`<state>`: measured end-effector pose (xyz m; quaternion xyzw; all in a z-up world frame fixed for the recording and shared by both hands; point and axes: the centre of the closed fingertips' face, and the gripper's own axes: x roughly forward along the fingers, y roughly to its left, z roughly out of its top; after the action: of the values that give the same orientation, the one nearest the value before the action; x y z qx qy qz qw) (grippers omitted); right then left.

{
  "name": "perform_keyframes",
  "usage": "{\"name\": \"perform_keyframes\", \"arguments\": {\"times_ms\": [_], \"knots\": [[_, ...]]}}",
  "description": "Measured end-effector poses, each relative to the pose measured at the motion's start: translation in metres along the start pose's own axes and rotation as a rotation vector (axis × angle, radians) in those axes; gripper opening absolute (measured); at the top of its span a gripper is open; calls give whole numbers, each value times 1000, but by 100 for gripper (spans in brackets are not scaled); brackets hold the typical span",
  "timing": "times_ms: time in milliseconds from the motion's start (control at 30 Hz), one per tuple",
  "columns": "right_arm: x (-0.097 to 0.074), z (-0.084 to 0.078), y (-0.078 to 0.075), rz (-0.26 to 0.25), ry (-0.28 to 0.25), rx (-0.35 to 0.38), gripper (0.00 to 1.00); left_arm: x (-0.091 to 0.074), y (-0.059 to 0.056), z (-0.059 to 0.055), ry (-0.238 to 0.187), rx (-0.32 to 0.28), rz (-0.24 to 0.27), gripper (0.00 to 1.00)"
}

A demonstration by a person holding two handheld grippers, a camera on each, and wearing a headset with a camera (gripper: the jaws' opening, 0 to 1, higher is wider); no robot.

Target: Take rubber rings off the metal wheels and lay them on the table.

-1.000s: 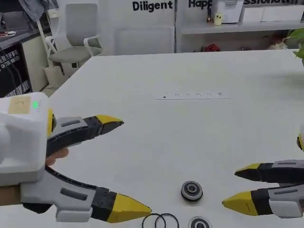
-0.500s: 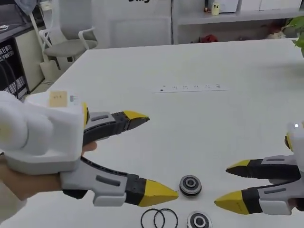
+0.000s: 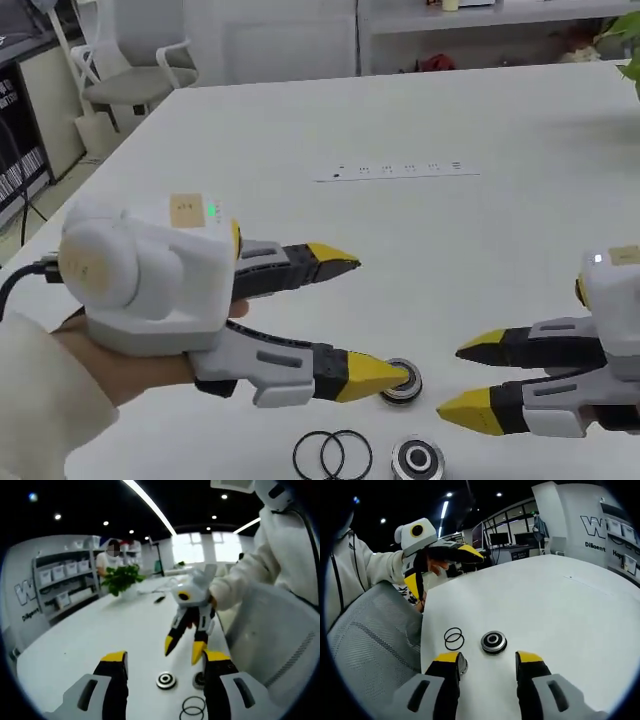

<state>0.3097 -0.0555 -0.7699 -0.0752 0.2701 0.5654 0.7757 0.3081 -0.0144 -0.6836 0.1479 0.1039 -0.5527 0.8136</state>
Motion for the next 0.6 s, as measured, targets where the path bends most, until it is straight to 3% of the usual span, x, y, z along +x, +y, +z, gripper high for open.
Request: {"name": "perform_keyframes", "arguments": {"times_ms": [133, 433, 600], "knots": [[4, -1, -3, 4, -3, 0, 39, 9, 1, -9, 7, -15, -9, 57], [9, -4, -8, 15, 8, -24, 34, 29, 1, -35, 72, -22, -19, 41], [14, -7, -11, 21, 15, -35, 32, 40, -1, -48, 102, -19, -35, 38]]}}
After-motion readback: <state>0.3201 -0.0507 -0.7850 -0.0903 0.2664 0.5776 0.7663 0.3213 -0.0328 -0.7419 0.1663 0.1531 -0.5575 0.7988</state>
